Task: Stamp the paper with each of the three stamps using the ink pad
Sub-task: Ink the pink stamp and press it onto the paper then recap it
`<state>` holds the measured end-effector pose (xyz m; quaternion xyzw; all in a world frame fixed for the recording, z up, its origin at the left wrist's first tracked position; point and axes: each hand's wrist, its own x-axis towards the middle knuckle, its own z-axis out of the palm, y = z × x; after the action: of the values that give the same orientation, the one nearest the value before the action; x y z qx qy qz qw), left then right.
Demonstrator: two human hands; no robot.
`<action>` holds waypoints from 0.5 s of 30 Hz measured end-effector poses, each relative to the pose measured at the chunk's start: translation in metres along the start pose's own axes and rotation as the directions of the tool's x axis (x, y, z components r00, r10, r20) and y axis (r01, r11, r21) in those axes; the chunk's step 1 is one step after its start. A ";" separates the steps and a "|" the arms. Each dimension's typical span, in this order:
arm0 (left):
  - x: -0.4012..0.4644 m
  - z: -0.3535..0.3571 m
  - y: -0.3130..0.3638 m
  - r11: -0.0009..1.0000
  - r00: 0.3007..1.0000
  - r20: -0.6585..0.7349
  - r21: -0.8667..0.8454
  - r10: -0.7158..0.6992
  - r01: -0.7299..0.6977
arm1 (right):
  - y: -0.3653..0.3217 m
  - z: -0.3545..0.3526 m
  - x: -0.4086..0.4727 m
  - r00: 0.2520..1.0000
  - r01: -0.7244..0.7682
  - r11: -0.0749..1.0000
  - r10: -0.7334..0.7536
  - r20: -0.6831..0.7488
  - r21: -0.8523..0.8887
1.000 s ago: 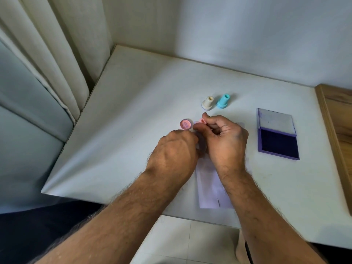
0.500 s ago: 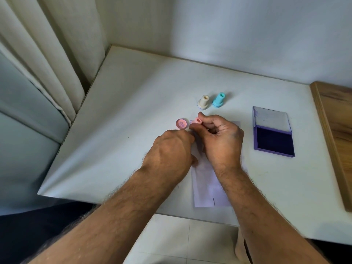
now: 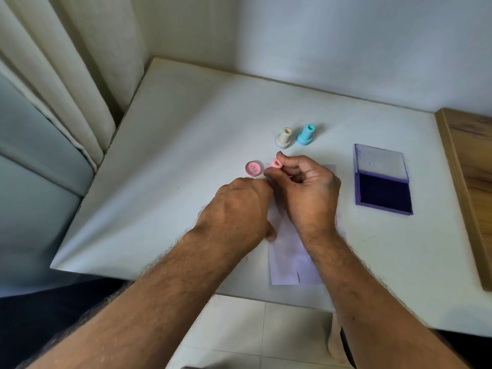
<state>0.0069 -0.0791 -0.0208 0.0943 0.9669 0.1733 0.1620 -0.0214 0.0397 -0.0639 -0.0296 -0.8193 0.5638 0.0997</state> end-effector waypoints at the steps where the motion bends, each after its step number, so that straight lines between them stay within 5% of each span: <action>1: 0.000 0.000 0.000 1.000 1.000 -0.001 0.001 -0.001 0.001 | 0.000 0.000 0.000 1.000 0.001 1.000 -0.001 0.002 0.003; 15: 0.001 0.003 0.002 1.000 1.000 -0.012 0.019 -0.006 0.007 | -0.006 0.000 -0.002 0.998 -0.056 0.998 0.056 -0.001 0.007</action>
<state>0.0076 -0.0765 -0.0231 0.0916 0.9697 0.1643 0.1562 -0.0190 0.0376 -0.0584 -0.0526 -0.8162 0.5692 0.0845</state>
